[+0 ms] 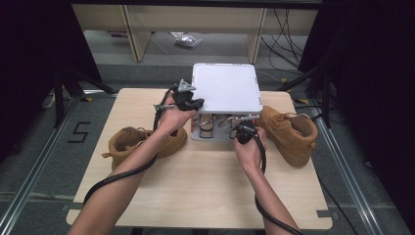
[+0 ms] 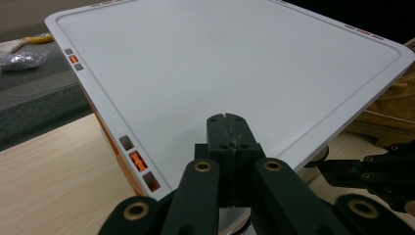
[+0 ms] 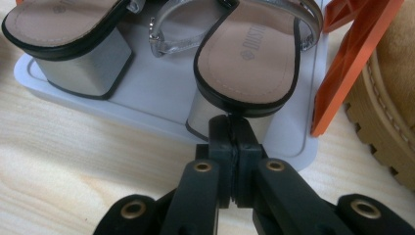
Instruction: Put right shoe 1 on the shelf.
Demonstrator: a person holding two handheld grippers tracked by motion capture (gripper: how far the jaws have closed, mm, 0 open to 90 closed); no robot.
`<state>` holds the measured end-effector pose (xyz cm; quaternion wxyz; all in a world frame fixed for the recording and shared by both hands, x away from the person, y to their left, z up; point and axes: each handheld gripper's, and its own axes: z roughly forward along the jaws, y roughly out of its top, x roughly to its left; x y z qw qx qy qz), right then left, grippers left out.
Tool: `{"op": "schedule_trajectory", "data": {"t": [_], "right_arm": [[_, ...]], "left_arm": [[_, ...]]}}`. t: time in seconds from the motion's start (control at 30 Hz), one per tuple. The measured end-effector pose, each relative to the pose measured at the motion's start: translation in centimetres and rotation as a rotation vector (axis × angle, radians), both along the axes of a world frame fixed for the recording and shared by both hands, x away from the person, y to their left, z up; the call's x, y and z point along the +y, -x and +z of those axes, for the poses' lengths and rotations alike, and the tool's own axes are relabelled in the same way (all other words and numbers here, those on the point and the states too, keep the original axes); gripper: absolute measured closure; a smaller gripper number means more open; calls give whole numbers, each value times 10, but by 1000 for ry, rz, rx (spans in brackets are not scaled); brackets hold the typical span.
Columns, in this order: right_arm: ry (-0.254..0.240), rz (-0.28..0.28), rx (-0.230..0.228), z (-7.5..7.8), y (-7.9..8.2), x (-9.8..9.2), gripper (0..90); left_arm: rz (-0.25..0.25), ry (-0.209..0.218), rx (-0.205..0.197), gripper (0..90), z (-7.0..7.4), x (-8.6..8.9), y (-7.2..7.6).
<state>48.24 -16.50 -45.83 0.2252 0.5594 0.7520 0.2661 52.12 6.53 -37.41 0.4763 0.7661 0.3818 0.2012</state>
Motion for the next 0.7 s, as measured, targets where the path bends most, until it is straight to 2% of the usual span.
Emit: {"op": "schedule_trajectory", "data": {"t": [0.17, 0.4, 0.43, 0.5, 0.63, 0.7], "right_arm": [[12, 6, -7, -2, -3, -1, 900], [-1, -8, -5, -5, -5, 0, 897], [14, 3, -10, -6, -6, 0, 895], [2, -8, 1, -9, -6, 0, 889], [12, 6, -17, -11, -5, 0, 868], [7, 12, -20, -12, -4, -1, 845]], "left_arm": [[-1, -3, 2, 900, 0, 0, 0], [0, 1, 1, 900, 0, 0, 0], [0, 2, 1, 900, 0, 0, 0], [0, 3, 1, 900, 0, 0, 0], [1, -3, 5, 900, 0, 0, 1], [7, 12, 4, 900, 0, 0, 1]]}}
